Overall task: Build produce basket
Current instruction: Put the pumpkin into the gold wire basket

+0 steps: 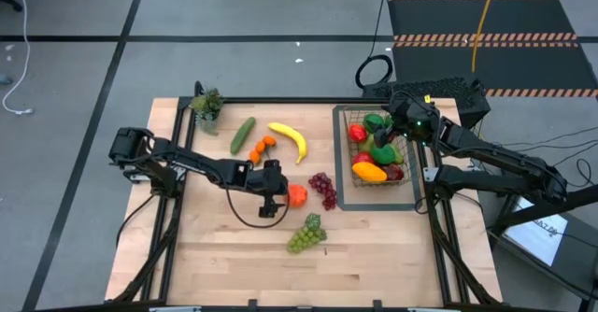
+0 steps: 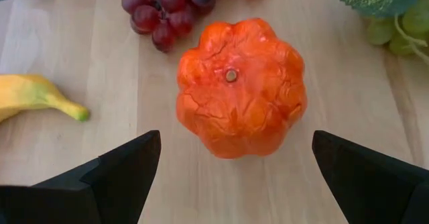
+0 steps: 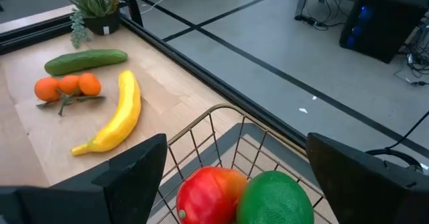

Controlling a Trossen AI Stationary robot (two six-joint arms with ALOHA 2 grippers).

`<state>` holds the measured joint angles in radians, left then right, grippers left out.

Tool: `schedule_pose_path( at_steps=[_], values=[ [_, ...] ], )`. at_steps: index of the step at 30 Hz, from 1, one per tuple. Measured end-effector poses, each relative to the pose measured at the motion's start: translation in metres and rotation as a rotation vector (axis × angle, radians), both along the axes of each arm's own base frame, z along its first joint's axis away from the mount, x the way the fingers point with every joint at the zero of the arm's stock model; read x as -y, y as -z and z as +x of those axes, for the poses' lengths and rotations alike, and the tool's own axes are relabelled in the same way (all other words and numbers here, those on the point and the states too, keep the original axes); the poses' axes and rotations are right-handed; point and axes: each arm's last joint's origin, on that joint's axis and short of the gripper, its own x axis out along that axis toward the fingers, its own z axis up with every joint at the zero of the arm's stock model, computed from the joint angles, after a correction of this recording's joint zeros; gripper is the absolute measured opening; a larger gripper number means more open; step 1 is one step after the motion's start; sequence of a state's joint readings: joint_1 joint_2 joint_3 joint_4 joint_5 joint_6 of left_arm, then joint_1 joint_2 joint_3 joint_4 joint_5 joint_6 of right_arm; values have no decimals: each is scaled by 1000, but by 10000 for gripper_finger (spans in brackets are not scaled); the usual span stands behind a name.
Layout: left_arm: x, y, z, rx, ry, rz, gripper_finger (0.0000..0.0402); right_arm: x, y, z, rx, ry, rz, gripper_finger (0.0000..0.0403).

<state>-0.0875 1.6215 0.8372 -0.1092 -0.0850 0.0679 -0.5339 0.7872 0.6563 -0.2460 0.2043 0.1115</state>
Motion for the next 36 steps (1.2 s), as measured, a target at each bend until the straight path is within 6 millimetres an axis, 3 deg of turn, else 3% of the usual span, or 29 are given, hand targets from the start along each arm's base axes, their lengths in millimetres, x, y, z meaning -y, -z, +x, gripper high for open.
schedule_pose_path(
  at_steps=[24, 36],
  values=[
    [2, 38, -25, 237, -103, -91, 390, 0, 2, -1, -15, 0, 9, 352],
    [3, 57, -20, 280, -112, -135, 390, 0, 2, -1, -17, -1, 10, 352]
  ],
)
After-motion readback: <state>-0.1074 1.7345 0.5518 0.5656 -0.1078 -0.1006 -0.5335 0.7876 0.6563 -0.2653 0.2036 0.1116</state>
